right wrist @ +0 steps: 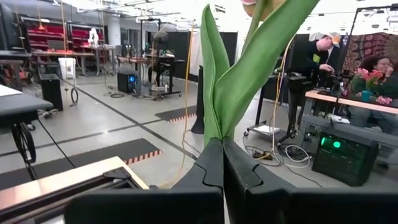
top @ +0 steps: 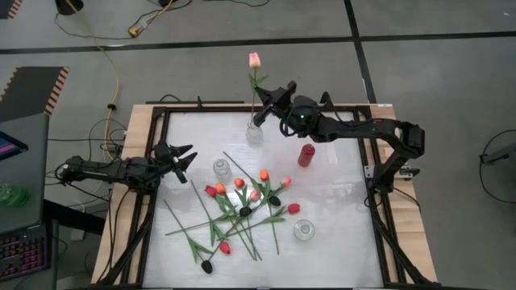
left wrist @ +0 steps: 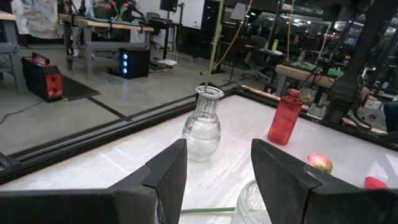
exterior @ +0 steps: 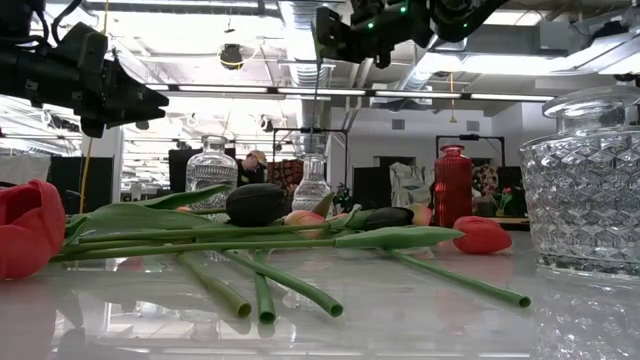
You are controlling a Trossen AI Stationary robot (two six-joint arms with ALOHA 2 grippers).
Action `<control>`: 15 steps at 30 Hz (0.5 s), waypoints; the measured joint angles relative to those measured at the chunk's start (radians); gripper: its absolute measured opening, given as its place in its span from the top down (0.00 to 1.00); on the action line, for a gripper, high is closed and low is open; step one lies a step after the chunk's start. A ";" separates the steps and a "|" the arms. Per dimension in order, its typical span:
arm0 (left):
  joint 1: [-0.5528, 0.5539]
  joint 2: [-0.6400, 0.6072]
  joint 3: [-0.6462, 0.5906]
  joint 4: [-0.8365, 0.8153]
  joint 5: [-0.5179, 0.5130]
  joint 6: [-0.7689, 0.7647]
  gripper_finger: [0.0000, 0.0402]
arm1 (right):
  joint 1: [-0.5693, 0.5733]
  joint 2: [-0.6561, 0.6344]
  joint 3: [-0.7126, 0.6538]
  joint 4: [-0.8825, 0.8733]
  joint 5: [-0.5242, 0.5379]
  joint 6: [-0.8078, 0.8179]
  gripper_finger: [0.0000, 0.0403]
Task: Sort flowers into vase by color
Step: Put the pink tulip into the top transparent vase
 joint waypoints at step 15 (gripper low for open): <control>0.000 0.000 0.000 0.000 0.000 0.000 0.58 | 0.001 0.002 0.002 -0.174 0.002 0.041 0.91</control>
